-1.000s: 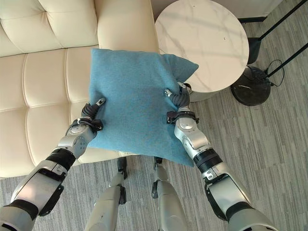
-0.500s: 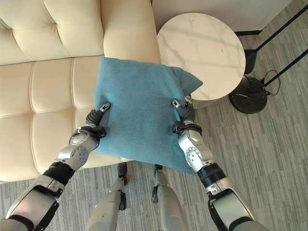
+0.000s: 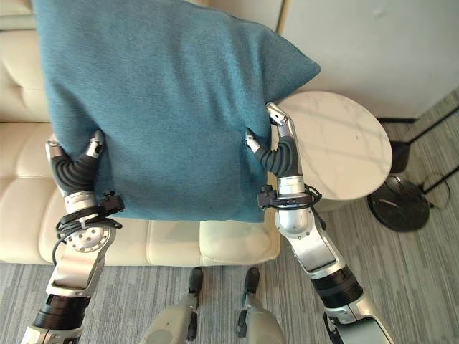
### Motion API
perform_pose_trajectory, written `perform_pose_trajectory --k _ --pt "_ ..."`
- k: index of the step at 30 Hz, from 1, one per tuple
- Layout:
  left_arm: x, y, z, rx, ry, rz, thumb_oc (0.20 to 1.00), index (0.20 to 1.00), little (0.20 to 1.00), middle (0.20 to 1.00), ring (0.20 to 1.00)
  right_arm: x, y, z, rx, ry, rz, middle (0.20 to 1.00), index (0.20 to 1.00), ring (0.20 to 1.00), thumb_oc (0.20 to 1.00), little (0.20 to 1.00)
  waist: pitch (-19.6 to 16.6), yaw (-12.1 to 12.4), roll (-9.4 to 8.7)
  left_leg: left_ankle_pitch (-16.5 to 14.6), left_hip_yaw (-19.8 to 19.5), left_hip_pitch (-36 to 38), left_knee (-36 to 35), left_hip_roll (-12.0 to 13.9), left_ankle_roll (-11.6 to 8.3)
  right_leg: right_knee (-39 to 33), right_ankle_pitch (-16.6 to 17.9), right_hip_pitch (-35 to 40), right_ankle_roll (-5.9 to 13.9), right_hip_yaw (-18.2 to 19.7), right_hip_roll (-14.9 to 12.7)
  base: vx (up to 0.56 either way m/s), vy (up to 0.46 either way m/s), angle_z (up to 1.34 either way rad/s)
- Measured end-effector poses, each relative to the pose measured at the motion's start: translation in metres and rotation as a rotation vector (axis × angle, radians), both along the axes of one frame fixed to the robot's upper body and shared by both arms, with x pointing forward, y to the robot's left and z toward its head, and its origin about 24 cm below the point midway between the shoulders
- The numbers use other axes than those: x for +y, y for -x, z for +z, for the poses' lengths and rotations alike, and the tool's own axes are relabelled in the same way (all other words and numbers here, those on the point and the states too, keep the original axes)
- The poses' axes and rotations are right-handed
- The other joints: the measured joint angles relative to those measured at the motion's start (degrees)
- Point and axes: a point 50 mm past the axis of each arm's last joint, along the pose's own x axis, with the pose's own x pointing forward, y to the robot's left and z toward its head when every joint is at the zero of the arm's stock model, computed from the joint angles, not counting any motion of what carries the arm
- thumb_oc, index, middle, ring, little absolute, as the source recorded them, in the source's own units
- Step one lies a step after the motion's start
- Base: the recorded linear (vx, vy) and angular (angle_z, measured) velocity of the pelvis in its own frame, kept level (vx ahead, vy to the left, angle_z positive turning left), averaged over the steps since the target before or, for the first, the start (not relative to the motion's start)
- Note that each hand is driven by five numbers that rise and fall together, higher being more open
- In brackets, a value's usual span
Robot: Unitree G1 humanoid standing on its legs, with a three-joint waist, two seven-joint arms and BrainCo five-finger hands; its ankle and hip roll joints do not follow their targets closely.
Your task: Pick up all the scattered cushions and arrange them neatly on the sofa.
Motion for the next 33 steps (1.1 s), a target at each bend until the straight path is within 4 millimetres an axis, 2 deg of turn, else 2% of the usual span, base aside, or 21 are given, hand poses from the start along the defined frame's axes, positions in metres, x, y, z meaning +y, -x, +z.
perform_pose_trajectory --k 3,5,9,10,14,17,18,19,20,21,22,23,24,25,26,27,28,29,31,32,33 --pt "-0.001 0.006 -0.004 -0.004 -0.003 0.004 0.200 0.200 0.200 0.200 0.200 0.001 0.011 0.005 -0.092 0.004 -0.051 0.200 0.200 0.200 0.200 0.200 -1.14 0.48 0.16 -0.34 -1.32 0.62 0.03 -0.41 0.15 0.03 -0.58 1.57 0.52 -0.66 -0.36 -0.09 0.003 0.28" --pt "-0.005 0.007 -0.006 -0.003 -0.006 -0.002 0.200 0.200 0.200 0.200 0.200 0.000 0.016 0.007 -0.160 0.012 -0.089 0.200 0.200 0.200 0.200 0.200 -1.94 0.59 0.29 -0.04 -3.99 0.27 0.49 -0.62 0.05 2.04 -1.89 2.01 1.32 -0.28 -0.35 -0.11 -0.023 0.56" --pt "-0.010 0.007 -0.007 -0.005 -0.043 -0.020 0.200 0.200 0.200 0.200 0.200 -0.004 0.020 0.006 -0.222 0.034 -0.159 0.200 0.200 0.200 0.200 0.200 -3.33 -0.51 0.15 -0.20 -10.48 -0.72 1.71 -0.89 0.33 8.58 -8.67 2.60 3.27 8.99 0.10 -0.07 -0.135 0.93" --pt "-0.011 0.007 -0.007 -0.004 -0.047 -0.024 0.200 0.200 0.200 0.200 0.200 -0.004 0.020 0.006 -0.228 0.033 -0.164 0.200 0.200 0.200 0.200 0.200 -4.01 -0.01 0.09 0.32 -11.45 -1.61 1.75 -0.94 -0.38 8.73 -10.34 2.85 3.29 10.15 0.29 -0.14 -0.233 1.20" --pt "-0.009 0.008 -0.009 0.000 -0.049 -0.017 0.200 0.200 0.200 0.200 0.200 -0.002 0.021 0.006 -0.241 0.047 -0.167 0.200 0.200 0.200 0.200 0.200 -4.63 3.88 1.01 1.72 -15.82 -2.82 3.40 0.06 -2.14 9.34 -12.94 4.22 2.32 11.78 3.76 -0.19 -0.210 0.61" --pt "-0.002 0.012 -0.016 0.038 -0.063 0.000 0.200 0.200 0.200 0.200 0.200 0.001 0.021 0.001 -0.226 0.065 -0.149 0.200 0.200 0.200 0.200 0.200 -4.83 3.79 1.64 1.26 -18.94 -3.88 5.03 0.21 -4.40 9.37 -14.32 5.79 0.62 11.44 5.84 -0.22 -0.170 0.59" --pt "-0.001 0.012 -0.019 0.050 -0.068 0.001 0.200 0.200 0.200 0.200 0.200 0.002 0.021 -0.001 -0.216 0.066 -0.146 0.200 0.200 0.200 0.200 0.200 -4.87 4.14 2.06 2.43 -20.30 -4.08 5.15 0.15 -4.67 9.51 -14.50 6.06 0.26 10.90 6.53 -0.54 -0.164 1.06" --pt "0.000 0.013 -0.020 0.063 -0.080 -0.003 0.200 0.200 0.200 0.200 0.200 0.001 0.021 -0.002 -0.212 0.072 -0.148 0.200 0.200 0.200 0.200 0.200 -4.67 2.73 2.59 3.86 -21.24 -5.26 4.91 0.16 -6.75 10.14 -15.59 5.86 -1.37 11.62 8.14 -0.43 -0.079 1.11" --pt "0.001 0.015 -0.023 0.079 -0.094 -0.003 0.200 0.200 0.200 0.200 0.200 0.000 0.019 -0.004 -0.204 0.082 -0.152 0.200 0.200 0.200 0.200 0.200 -4.75 2.66 3.43 3.63 -21.05 -6.15 3.71 1.45 -7.40 13.10 -16.71 3.66 -2.10 11.17 9.37 -0.53 -0.090 0.88" --pt "0.004 0.016 -0.023 0.084 -0.104 0.002 0.200 0.200 0.200 0.200 0.200 0.001 0.017 -0.005 -0.196 0.082 -0.148 0.200 0.200 0.200 0.200 0.200 -4.67 3.39 3.56 3.04 -19.17 -6.49 2.95 2.24 -6.52 14.83 -17.10 2.65 -2.61 11.36 9.37 -0.34 -0.057 0.62" --pt "0.006 0.016 -0.024 0.098 -0.116 0.010 0.200 0.200 0.200 0.200 0.200 0.004 0.015 -0.011 -0.164 0.088 -0.137 0.200 0.200 0.200 0.200 0.200 -4.56 3.65 4.12 0.30 -13.92 -7.85 2.22 4.10 -3.60 17.25 -16.79 1.32 -3.84 9.31 10.12 -0.18 -0.036 0.48" --pt "0.008 0.016 -0.025 0.106 -0.124 0.014 0.200 0.200 0.200 0.200 0.200 0.005 0.014 -0.014 -0.143 0.084 -0.129 0.200 0.200 0.200 0.200 0.200 -4.49 3.41 3.61 -2.50 -10.85 -8.11 2.46 4.59 -5.07 17.32 -17.28 1.18 -4.53 8.58 8.93 -0.22 -0.065 0.90" --pt "0.009 0.016 -0.026 0.119 -0.136 0.011 0.200 0.200 0.200 0.200 0.200 0.004 0.014 -0.018 -0.125 0.084 -0.131 0.200 0.200 0.200 0.200 0.200 -4.21 2.74 1.86 -5.44 -5.51 -8.60 3.55 4.21 -4.15 16.25 -16.70 1.56 -5.68 5.99 5.94 -0.19 -0.060 0.79" --pt "0.008 0.016 -0.027 0.122 -0.138 0.009 0.200 0.200 0.200 0.200 0.200 0.003 0.015 -0.019 -0.119 0.084 -0.134 0.200 0.200 0.200 0.200 0.200 -3.99 2.47 0.62 -4.72 -2.70 -8.75 5.61 3.16 -2.26 15.79 -16.07 1.88 -5.70 4.58 4.13 -0.23 -0.053 1.15" --pt "0.007 0.016 -0.027 0.126 -0.138 0.001 0.200 0.200 0.200 0.200 0.200 0.002 0.016 -0.021 -0.112 0.082 -0.137 0.200 0.200 0.200 0.200 0.200 -4.59 1.15 -1.48 -5.42 5.85 -8.69 11.08 2.73 -1.40 12.26 -14.31 4.05 -5.39 1.37 0.90 -0.16 -0.019 1.20" --pt "0.007 0.016 -0.027 0.126 -0.136 -0.004 0.200 0.200 0.200 0.200 0.200 0.002 0.018 -0.019 -0.121 0.080 -0.135 0.200 0.200 0.200 0.200 0.200 -5.28 -0.20 -2.00 -5.49 8.34 -7.85 12.70 2.81 -1.28 10.31 -13.65 5.27 -4.77 0.25 0.13 -0.13 0.000 1.20" --pt "0.005 0.016 -0.027 0.117 -0.127 -0.010 0.200 0.200 0.200 0.200 0.200 0.000 0.020 -0.014 -0.148 0.081 -0.135 0.200 0.200 0.200 0.200 0.200 -6.02 -0.70 -1.22 -5.52 7.82 -4.65 11.85 4.07 -0.82 9.95 -13.43 5.61 -4.14 -0.43 0.03 -0.15 0.019 1.08" --pt "0.001 0.015 -0.027 0.105 -0.109 -0.024 0.200 0.200 0.200 0.200 0.200 -0.002 0.022 -0.012 -0.165 0.072 -0.144 0.200 0.200 0.200 0.200 0.200 -6.30 -2.36 -0.57 -8.16 11.89 -2.55 13.44 6.01 0.92 8.50 -13.03 7.40 -3.68 -5.07 -0.58 -0.07 0.028 1.14" --pt "-0.012 0.009 -0.021 0.074 -0.100 -0.074 0.200 0.200 0.200 0.200 0.200 -0.009 0.026 -0.007 -0.192 0.038 -0.175 0.200 0.200 0.200 0.200 0.200 -6.93 -4.85 -1.92 -8.93 16.31 1.60 12.87 6.61 -0.57 8.92 -13.19 8.30 -3.06 -9.60 -3.35 -0.03 0.086 1.47" --pt "-0.016 0.008 -0.019 0.062 -0.097 -0.090 0.200 0.200 0.200 0.200 0.200 -0.013 0.027 -0.002 -0.216 0.034 -0.194 0.200 0.200 0.200 0.200 0.200 -7.22 -5.09 -1.19 -6.90 16.98 3.80 11.79 7.95 0.21 9.59 -13.47 8.38 -2.02 -10.40 -3.46 -0.02 0.134 1.24" --pt "-0.021 0.007 -0.021 0.064 -0.088 -0.112 0.200 0.200 0.200 0.200 0.200 -0.017 0.027 -0.001 -0.221 0.029 -0.211 0.200 0.200 0.200 0.200 0.200 -8.07 -5.30 0.26 -5.18 16.65 4.85 9.09 8.56 -0.69 10.04 -13.33 8.53 -1.34 -12.40 -3.44 -0.02 0.075 0.97"
